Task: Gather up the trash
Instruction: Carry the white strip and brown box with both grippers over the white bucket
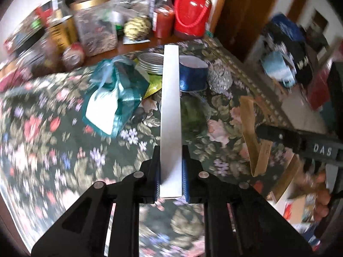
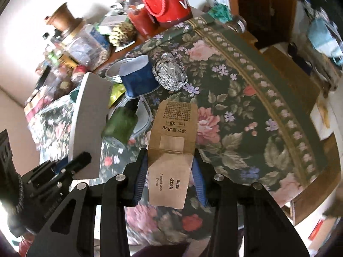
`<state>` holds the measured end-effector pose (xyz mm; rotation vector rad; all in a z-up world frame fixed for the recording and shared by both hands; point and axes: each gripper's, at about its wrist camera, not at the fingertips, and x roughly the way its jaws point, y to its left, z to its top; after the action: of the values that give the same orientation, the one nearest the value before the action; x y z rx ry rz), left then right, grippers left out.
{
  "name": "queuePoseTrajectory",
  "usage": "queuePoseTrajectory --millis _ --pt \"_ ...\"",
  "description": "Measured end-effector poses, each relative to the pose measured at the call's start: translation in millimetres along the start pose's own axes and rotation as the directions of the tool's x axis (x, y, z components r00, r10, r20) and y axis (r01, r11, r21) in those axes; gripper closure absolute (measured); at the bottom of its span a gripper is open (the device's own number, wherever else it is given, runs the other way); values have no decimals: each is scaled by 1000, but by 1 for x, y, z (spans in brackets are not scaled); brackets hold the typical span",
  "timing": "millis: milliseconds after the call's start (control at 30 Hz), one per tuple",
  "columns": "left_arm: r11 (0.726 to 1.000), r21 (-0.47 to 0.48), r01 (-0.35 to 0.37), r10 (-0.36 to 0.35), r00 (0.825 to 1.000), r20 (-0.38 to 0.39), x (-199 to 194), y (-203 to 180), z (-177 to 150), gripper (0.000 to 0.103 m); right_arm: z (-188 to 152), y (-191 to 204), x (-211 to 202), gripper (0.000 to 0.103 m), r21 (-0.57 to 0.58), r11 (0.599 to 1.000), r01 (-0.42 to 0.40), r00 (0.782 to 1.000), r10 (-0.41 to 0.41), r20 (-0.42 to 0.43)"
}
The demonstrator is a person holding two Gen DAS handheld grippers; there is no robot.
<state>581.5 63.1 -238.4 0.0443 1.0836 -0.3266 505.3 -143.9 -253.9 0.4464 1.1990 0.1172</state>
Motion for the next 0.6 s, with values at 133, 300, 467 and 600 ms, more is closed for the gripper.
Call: queuePoseTrajectory --millis 133,300,467,600 --pt "993 -98 -59 64 997 52 -28 -17 -18 87 -5 -13 -22 67 -84 996 -33 999 34 10" --pt "971 -203 -126 152 981 119 -68 -49 -41 87 -11 -31 -56 67 -199 979 -50 998 56 25" --pt "956 -247 -160 205 964 169 -106 -79 -55 87 -18 -44 -79 67 -254 964 -74 996 84 27" --pt "951 -259 -168 224 953 205 -132 -99 -67 87 -29 -44 -104 67 -307 948 -80 994 100 52"
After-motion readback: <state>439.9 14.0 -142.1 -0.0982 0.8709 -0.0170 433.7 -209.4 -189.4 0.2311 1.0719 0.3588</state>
